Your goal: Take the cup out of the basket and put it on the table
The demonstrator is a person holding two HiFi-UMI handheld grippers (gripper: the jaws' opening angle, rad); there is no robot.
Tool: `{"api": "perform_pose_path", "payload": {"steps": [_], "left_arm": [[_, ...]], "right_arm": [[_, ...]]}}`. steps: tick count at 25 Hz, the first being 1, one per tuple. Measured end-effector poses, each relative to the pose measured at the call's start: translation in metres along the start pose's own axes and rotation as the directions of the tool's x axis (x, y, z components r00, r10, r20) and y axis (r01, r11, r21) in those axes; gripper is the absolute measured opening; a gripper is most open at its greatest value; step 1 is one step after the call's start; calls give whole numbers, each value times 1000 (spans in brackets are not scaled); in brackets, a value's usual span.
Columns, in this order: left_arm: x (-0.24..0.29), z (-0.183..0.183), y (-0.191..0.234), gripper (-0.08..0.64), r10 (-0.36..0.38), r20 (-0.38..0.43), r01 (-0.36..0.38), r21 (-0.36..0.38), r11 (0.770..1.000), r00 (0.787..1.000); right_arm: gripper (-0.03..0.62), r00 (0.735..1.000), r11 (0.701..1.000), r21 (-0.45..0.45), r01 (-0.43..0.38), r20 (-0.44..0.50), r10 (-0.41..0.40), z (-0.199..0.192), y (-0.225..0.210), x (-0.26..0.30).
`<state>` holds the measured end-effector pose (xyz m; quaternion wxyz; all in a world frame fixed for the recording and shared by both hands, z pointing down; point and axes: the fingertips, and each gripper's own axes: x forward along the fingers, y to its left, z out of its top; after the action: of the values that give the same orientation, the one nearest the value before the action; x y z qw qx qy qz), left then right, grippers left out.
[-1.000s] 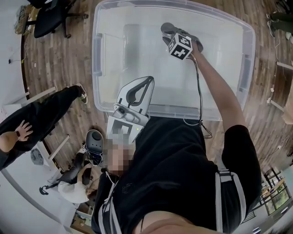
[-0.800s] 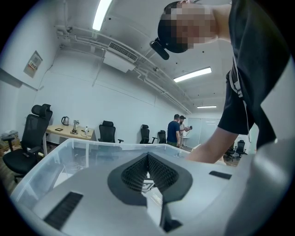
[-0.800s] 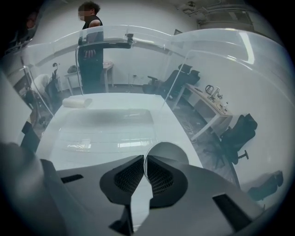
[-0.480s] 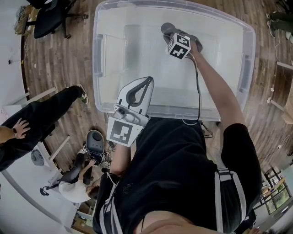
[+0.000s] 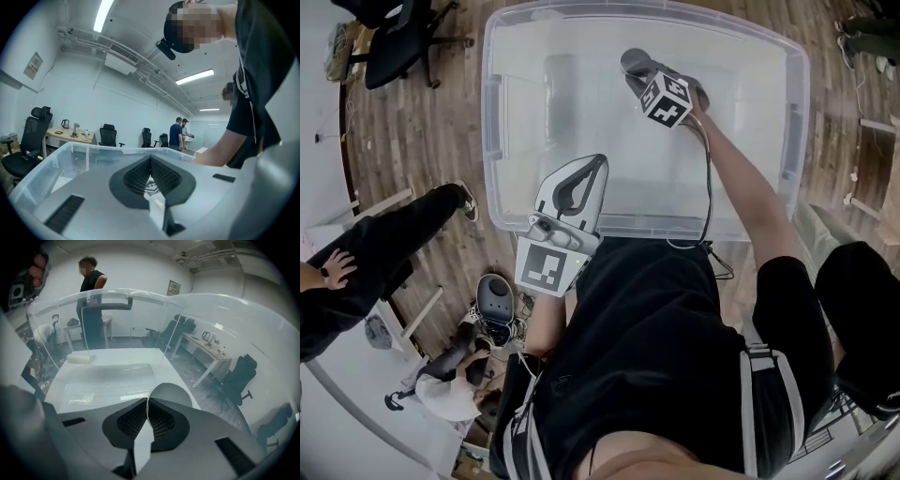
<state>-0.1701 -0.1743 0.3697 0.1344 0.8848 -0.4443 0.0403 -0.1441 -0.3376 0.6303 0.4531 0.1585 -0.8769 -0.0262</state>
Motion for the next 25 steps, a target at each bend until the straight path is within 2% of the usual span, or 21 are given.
{"api": "perform_pose_path", "payload": {"steps": [15,20,25], "left_arm": [[10,13,-24,18,-50,47,48,34,998,998],[15,9,-34,18,-65,35,63,47,997,997],[20,9,-47,18,-93,35,91,59,994,995]], "right_arm": [[23,983,996,78,49,174,-62,37,11,-102],[23,962,991,112,72,255,-98,51,18,-146],[23,927,981,162,104,342,-154,62,27,-199]]}}
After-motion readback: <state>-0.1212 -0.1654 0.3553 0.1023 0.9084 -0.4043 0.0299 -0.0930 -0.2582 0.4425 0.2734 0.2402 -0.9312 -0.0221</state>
